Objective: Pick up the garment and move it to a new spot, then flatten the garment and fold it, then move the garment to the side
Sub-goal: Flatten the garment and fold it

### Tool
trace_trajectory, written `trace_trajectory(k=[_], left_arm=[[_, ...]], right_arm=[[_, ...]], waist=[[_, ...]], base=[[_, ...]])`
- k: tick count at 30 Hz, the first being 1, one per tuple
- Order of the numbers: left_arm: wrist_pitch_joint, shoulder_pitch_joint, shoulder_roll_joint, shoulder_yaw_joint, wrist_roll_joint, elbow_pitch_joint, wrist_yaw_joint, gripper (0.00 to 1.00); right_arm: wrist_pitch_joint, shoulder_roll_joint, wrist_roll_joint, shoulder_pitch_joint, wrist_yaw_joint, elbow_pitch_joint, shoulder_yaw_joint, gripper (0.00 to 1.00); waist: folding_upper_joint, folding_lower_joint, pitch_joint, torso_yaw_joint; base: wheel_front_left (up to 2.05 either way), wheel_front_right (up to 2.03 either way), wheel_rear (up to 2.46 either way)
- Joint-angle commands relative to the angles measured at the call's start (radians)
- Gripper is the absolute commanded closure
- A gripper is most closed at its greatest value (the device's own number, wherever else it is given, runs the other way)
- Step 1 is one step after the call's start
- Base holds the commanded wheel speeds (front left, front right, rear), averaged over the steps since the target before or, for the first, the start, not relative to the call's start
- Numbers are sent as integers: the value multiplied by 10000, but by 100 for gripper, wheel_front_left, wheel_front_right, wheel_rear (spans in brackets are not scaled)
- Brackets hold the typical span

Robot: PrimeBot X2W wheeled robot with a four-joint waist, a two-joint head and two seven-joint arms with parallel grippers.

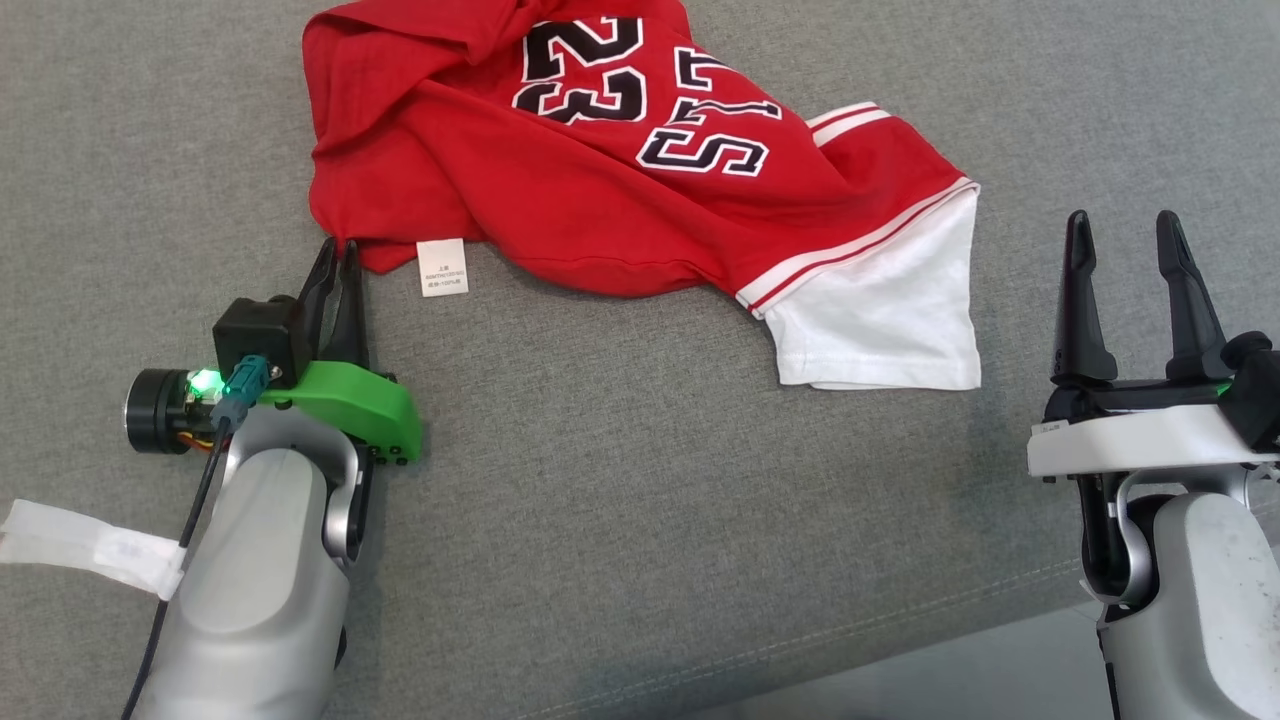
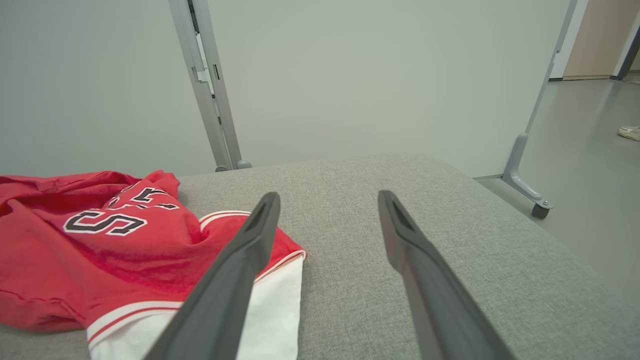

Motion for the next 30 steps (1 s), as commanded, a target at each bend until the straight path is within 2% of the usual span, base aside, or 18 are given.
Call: trace_trajectory(k=[1,3,11,16,23,30], left_arm=[[-5,-160,5,15,74,-88,-32,91],[-6,-198,-7,49,82,-267,-59,100],[-4,198,-37,218,354,-1793,-100,100],[-6,709,146,255,561,-2732,-177,100],[-6,2271,508,324,579,-3600,-235,100],[-7,4291,461,588,168,-3973,40,100]], right_arm=[[-29,-23,16,-35,-14,28,14,0],[-29,-25,13,-61,-14,22,9,0],[-29,-25,-114,119,-14,92,-245,0],[-29,-23,-164,218,-14,119,-221,0],[-29,-25,-314,549,-14,325,-178,0],[-29,-26,-481,1085,-14,516,-331,0]], waist=[[0,-1,1,-4],[0,-1,3,-13],[0,-1,-324,216],[0,-1,-641,493],[0,-1,-1133,882],[0,-1,-1683,1191]], base=[[0,0,0],[0,0,0],[0,0,0],[0,0,0],[0,0,0],[0,0,0]])
